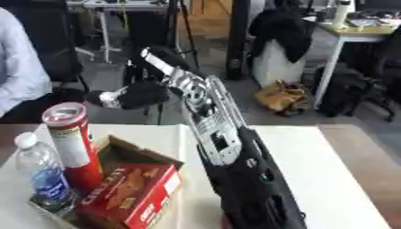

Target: Pick up objects on the table and place them in the box.

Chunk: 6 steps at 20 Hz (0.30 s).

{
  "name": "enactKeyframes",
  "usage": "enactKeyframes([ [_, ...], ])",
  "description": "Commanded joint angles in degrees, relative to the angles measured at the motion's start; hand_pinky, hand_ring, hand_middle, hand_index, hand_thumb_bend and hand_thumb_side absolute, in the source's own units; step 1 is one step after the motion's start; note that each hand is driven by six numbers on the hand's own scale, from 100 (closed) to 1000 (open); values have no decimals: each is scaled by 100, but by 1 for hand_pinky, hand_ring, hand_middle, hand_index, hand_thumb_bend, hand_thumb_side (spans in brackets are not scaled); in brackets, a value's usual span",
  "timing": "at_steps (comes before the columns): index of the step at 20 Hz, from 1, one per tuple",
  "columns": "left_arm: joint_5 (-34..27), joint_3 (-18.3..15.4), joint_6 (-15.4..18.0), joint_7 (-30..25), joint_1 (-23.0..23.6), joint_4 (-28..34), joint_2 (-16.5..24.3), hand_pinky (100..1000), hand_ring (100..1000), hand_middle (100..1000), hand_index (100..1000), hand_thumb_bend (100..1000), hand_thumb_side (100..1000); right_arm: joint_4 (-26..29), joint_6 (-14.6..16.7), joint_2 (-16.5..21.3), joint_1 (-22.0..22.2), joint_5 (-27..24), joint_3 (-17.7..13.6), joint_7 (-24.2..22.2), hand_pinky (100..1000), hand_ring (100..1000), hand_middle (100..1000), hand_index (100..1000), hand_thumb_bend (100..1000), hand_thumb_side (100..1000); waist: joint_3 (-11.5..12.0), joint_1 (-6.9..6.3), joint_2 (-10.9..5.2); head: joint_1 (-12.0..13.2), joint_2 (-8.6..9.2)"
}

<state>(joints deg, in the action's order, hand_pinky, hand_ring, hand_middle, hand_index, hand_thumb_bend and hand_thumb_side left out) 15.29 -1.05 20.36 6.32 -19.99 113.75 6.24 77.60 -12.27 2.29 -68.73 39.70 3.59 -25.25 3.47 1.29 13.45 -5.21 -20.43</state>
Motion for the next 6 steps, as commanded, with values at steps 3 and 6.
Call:
enactKeyframes([
  [3, -8, -5, -3, -28, -63, 85, 50, 905, 741, 779, 733, 100, 988, 502, 29, 315, -258, -253, -219, 897, 321, 366, 396, 539, 439, 829, -65, -36, -125, 41, -15],
  [6, 1, -14, -7, -20, -60, 85, 62, 907, 741, 780, 734, 100, 987, 739, 59, 476, -287, -424, -249, 1368, 498, 511, 549, 679, 274, 1000, -113, -46, -131, 63, -23],
])
